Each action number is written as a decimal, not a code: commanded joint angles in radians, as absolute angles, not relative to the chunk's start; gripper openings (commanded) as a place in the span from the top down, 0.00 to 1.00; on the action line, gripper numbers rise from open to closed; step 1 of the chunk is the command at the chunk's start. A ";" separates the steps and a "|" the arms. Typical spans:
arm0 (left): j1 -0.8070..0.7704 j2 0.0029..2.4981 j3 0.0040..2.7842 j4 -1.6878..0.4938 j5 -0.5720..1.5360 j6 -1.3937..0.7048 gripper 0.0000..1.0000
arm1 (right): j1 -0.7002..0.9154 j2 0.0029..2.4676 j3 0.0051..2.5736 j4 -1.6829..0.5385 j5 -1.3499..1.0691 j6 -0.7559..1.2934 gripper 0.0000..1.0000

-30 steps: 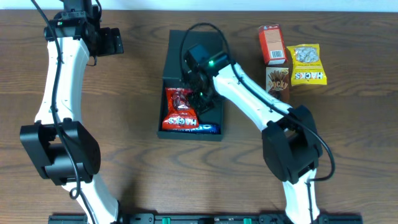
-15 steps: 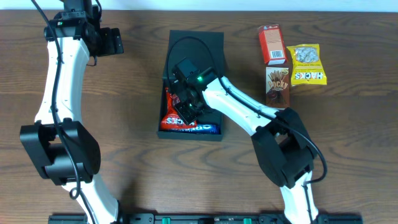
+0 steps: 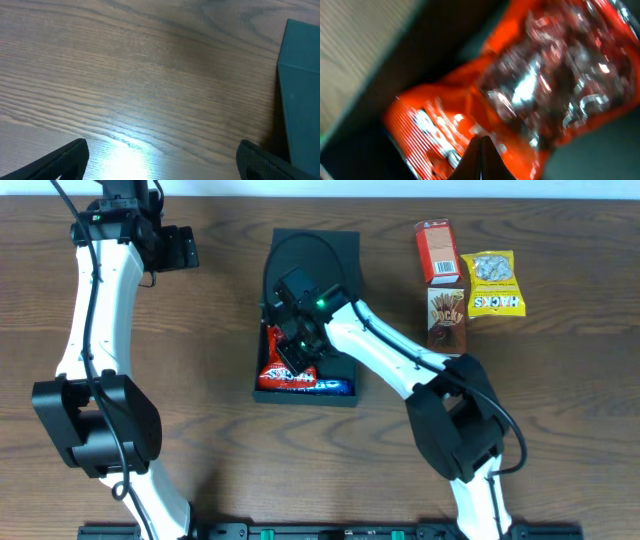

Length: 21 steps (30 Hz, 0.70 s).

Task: Pack container

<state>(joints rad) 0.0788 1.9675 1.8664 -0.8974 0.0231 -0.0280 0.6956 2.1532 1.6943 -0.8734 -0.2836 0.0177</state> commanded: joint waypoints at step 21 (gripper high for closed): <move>0.086 1.977 1.860 -0.928 0.073 -0.022 0.05 | 0.619 2.105 1.894 -1.003 -0.184 -0.009 0.98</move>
<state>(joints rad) 0.0788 1.9675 1.8664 -0.9161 0.0315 -0.0280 0.6586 2.1586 1.8736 -0.9749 -0.2733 0.0082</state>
